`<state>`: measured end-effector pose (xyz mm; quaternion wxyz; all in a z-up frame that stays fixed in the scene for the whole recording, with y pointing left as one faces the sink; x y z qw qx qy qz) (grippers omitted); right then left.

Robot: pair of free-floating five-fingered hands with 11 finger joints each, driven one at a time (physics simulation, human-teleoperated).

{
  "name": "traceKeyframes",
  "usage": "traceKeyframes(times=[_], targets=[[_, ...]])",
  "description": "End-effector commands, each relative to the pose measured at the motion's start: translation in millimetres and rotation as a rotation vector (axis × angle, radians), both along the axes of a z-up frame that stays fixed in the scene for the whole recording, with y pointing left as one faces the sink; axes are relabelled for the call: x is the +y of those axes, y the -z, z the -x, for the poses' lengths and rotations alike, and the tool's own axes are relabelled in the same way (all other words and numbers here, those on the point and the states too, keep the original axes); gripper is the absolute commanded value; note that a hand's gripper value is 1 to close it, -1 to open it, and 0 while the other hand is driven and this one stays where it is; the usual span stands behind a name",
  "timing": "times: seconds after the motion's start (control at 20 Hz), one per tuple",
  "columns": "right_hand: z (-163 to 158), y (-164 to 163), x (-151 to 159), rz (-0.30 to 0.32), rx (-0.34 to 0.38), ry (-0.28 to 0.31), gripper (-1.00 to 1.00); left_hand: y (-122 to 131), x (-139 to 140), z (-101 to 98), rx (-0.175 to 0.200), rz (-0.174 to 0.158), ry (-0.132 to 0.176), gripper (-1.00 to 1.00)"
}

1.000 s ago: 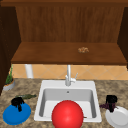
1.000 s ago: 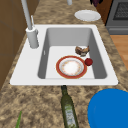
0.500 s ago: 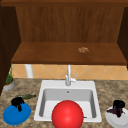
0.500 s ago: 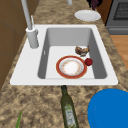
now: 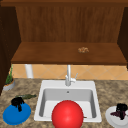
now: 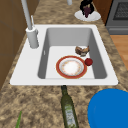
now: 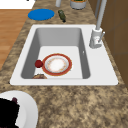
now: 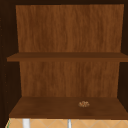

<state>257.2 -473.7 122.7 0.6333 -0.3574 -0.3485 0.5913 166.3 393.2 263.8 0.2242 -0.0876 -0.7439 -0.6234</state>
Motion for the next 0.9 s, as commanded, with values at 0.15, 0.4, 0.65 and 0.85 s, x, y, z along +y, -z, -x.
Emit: traceKeyframes(times=[0.15,0.4,0.65,0.85], targets=[[-36.6,45.0,-36.1,-0.061,0.012,0.0,1.0,0.0,0.0,0.0,0.0,0.0,0.0,0.0],[-28.9,42.2,-30.4,-0.101,0.116,0.004,1.0,0.0,0.0,0.0,0.0,0.0,0.0,0.0],[-7.1,-10.9,-20.5,-0.094,0.03,0.066,-1.0,0.0,0.0,0.0,0.0,0.0,0.0,0.0],[11.8,-41.6,-18.9,-0.103,0.026,0.06,-1.0,0.0,0.0,0.0,0.0,0.0,0.0,0.0]])
